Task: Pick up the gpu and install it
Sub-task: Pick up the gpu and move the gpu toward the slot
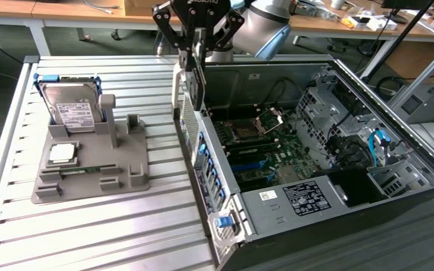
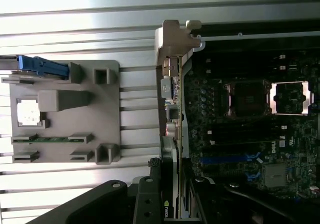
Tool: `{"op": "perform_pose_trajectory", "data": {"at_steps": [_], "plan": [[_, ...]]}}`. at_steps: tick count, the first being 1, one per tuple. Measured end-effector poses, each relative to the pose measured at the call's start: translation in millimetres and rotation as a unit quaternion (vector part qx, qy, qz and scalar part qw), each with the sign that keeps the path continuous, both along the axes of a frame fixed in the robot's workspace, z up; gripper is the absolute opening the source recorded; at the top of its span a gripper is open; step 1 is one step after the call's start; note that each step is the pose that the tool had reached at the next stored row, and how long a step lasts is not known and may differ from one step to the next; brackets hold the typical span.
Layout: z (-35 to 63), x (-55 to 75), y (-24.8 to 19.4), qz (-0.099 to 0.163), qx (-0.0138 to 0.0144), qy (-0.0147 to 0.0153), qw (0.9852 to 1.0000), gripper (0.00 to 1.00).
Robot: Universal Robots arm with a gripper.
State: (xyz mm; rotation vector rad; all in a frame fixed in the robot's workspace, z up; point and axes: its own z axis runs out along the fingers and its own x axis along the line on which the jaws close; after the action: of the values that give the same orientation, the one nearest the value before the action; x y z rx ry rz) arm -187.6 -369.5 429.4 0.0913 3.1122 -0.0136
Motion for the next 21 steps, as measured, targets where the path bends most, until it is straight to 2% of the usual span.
{"op": "perform_pose_trajectory", "data": {"at_steps": [21], "plan": [[0.0, 4.8, -0.2, 0.0, 0.0, 0.0, 1.0, 0.27]]}}
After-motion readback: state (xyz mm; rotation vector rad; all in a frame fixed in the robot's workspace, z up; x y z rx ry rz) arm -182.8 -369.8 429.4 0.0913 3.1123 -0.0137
